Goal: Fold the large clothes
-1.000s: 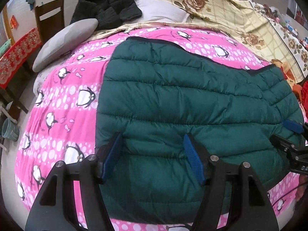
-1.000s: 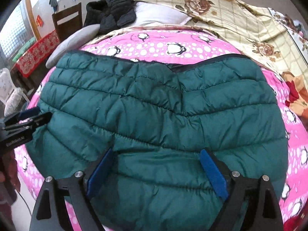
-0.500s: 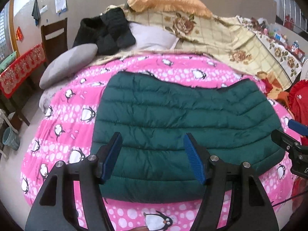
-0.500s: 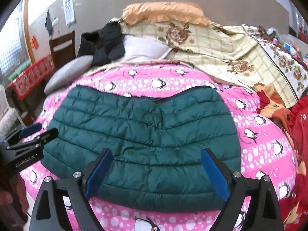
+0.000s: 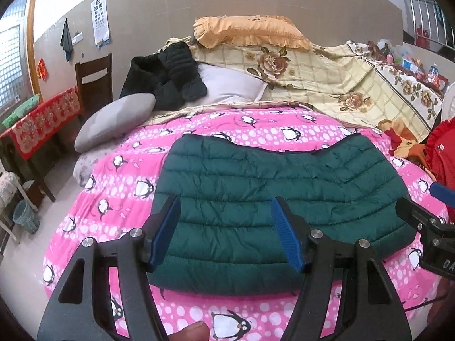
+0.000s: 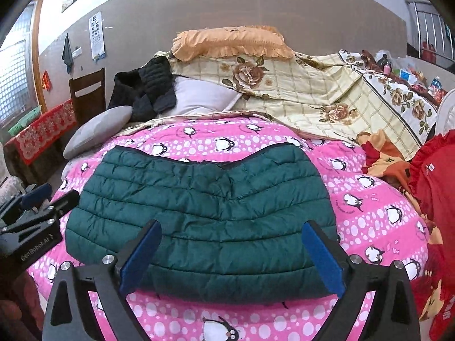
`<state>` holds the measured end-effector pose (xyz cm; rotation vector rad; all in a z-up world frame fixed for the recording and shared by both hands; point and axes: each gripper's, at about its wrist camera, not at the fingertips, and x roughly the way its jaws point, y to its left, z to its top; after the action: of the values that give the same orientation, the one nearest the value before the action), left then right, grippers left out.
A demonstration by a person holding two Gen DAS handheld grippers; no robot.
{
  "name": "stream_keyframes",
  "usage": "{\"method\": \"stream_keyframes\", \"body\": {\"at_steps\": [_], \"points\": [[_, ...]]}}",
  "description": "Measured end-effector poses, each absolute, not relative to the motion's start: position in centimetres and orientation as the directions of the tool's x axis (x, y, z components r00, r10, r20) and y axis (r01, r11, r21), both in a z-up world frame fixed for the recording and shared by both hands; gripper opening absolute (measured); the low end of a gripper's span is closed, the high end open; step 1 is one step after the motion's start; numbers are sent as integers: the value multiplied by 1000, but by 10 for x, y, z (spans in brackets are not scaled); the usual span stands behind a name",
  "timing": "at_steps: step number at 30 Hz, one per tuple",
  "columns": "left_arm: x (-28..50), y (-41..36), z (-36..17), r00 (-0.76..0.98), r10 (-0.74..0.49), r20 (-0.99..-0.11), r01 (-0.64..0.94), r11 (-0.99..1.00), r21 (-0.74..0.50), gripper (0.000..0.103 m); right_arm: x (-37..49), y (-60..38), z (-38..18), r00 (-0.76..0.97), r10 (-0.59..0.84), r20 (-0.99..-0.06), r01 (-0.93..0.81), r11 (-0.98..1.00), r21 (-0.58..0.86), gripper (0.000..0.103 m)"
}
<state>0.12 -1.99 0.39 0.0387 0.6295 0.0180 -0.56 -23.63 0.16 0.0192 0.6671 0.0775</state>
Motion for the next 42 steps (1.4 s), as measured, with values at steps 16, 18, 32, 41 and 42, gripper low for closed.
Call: {"method": "stream_keyframes", "body": {"at_steps": [16,18,32,41,42], "points": [[1,-20,-5,798,49,-601,-21,998,53,66,3,-226,-9,754,112,-647,-86,994,72,100],[1,-19,-5,796,47,-603,-22,999,49,66,3,-226,-8,756,113,-644,-84,994,76,100],[-2,-18,-3,808,57,-586,-27,998,61,66,2,-220,-5,763,116,-636,-96,993,66,100],[-3,-19,-3,812,61,-580,-31,998,62,66,0,-221,-6,764,119,-634,-95,993,73,101],[-3,-19,-3,813,62,-579,-32,998,62,66,0,-221,-6,764,122,-633,-97,992,75,101]]}}
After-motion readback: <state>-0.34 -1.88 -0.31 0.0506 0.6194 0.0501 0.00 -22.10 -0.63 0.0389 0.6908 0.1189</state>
